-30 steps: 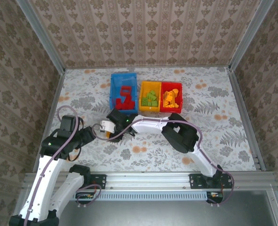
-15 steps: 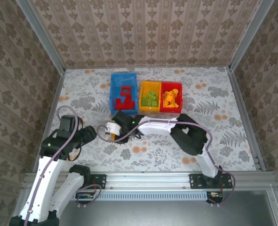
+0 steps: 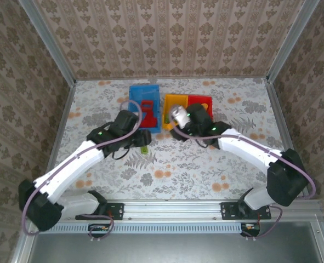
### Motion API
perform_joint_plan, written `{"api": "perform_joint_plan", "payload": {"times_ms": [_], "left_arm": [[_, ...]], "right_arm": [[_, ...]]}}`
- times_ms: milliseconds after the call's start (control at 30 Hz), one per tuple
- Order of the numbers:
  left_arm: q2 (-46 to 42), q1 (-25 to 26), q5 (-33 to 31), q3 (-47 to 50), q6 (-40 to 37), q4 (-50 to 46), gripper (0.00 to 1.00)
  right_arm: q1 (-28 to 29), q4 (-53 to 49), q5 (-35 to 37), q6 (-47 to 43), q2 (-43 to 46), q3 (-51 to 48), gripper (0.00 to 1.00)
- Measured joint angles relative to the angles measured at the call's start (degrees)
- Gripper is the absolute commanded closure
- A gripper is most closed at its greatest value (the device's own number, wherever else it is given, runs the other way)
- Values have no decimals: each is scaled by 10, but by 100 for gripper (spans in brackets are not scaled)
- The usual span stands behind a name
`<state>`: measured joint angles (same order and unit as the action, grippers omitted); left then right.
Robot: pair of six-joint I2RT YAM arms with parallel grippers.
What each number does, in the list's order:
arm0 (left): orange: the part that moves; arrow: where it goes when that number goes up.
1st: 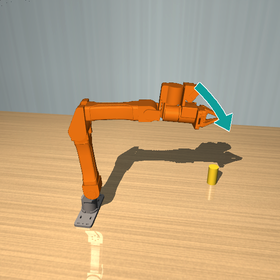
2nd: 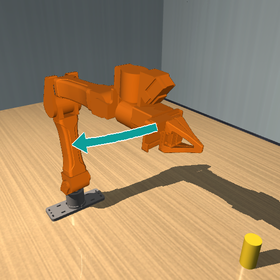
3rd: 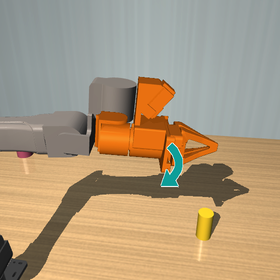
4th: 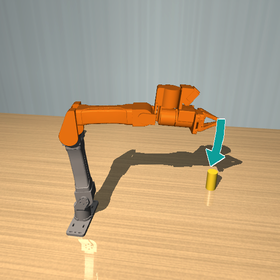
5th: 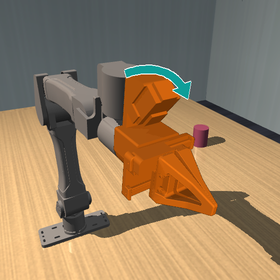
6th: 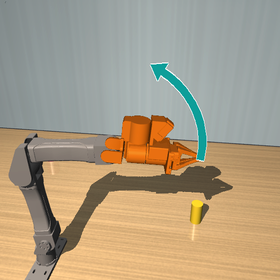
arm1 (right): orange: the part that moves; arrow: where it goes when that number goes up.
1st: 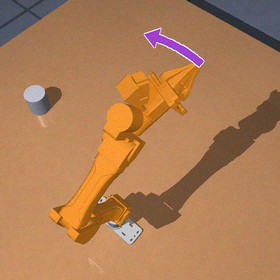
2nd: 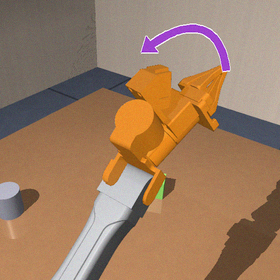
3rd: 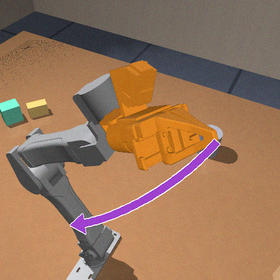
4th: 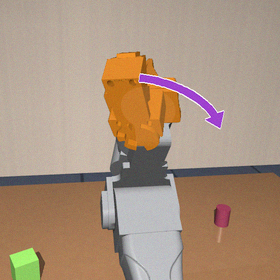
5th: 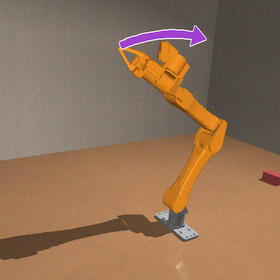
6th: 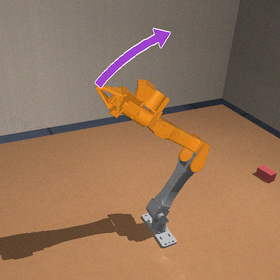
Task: Sort the legos into containers by color
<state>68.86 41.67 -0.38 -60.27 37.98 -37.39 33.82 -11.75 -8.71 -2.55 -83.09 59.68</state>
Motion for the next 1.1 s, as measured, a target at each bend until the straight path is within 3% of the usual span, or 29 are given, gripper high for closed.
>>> {"api": "perform_joint_plan", "payload": {"times_ms": [200,567,900,1100], "left_arm": [[120,41,0,-91,-35,50,43],[271,73,22,-273,-101,89,42],[309,78,45,-303,-118,96,42],[300,76,45,-280,-119,95,41]], "right_arm": [[-131,-18,20,78,-16,12,84],[-210,-86,30,179,-165,143,79],[-223,-134,39,209,-214,182,40],[-223,-139,41,210,-213,189,36]]}}
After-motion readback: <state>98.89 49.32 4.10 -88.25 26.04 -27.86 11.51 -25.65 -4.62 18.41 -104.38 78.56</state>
